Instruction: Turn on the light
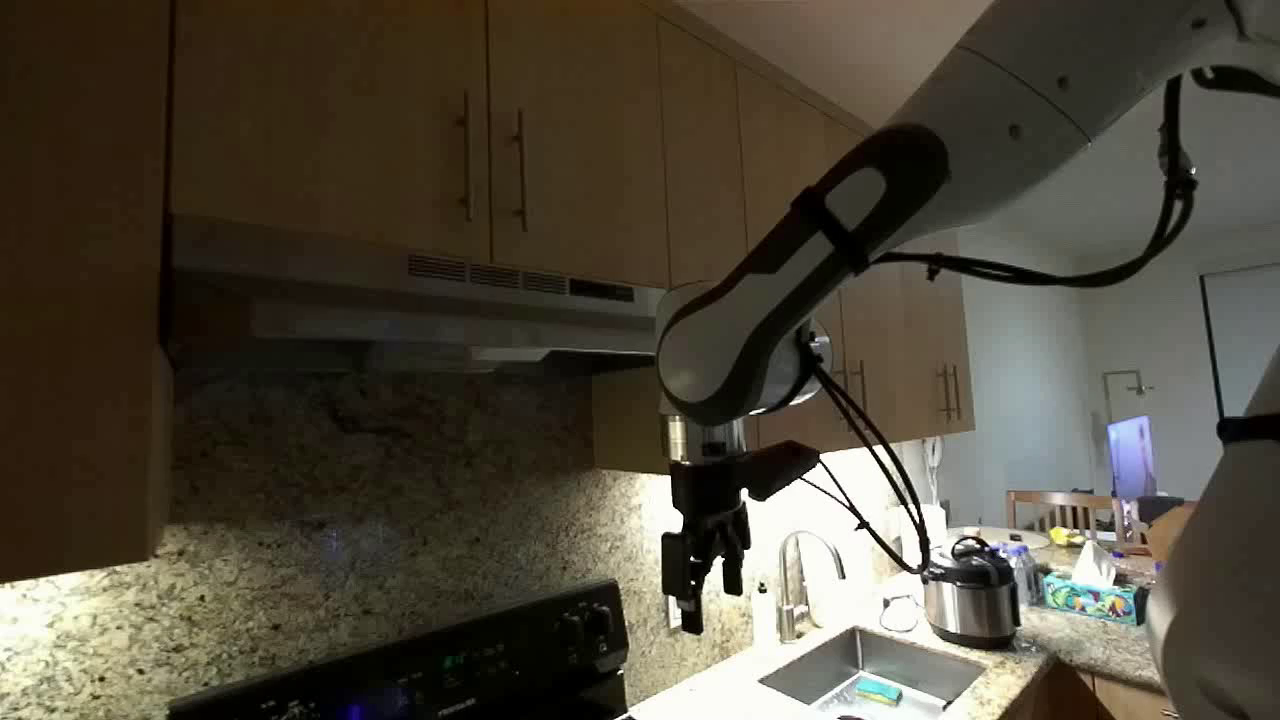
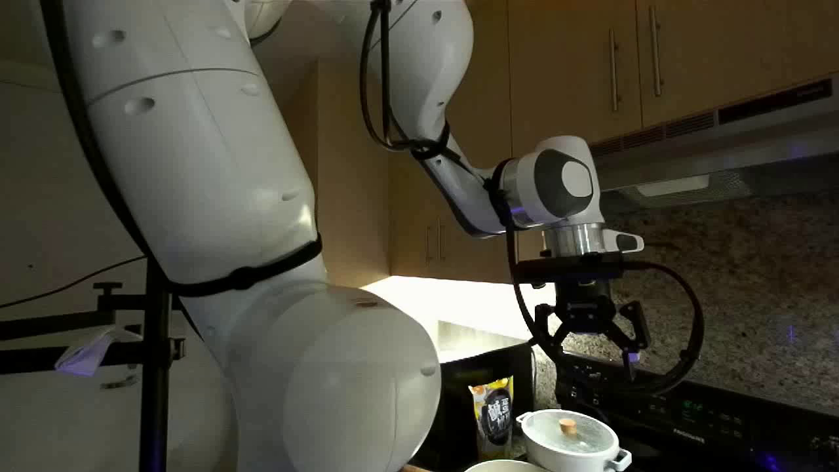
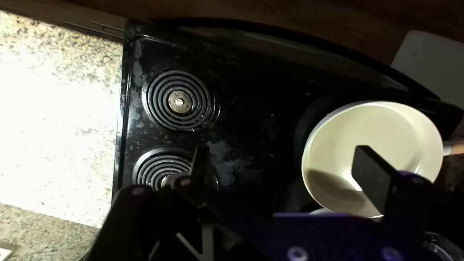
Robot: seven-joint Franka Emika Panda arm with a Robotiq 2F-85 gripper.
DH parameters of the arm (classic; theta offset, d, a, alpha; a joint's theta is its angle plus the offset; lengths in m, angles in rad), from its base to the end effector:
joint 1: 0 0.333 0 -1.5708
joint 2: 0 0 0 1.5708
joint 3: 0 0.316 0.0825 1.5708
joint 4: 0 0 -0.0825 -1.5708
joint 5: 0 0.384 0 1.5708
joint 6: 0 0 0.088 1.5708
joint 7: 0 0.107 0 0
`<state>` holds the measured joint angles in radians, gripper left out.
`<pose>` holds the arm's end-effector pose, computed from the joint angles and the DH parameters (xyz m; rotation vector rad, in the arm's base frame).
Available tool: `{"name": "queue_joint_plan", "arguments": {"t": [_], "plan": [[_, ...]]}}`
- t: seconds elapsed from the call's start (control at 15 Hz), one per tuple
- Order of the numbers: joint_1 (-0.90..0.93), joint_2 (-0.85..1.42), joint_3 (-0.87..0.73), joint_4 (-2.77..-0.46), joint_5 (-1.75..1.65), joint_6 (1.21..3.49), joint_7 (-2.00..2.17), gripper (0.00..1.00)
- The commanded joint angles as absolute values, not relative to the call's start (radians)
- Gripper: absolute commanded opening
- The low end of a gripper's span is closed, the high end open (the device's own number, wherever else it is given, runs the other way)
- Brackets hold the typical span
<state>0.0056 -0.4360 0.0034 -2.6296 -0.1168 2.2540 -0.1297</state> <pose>0.3958 0.0003 0.3960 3.0261 0.3181 0.0829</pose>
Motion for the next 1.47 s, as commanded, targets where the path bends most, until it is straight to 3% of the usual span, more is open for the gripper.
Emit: {"name": "queue_joint_plan", "arguments": {"t": [0.0,0.67,1.4], "plan": [[0.009,-0.436,0.000,-2.628,-0.119,2.252,-0.128,1.00],[0.009,-0.436,0.000,-2.628,-0.119,2.252,-0.128,1.00],[-0.055,-0.422,0.145,-2.442,-0.282,2.293,0.224,1.00]]}}
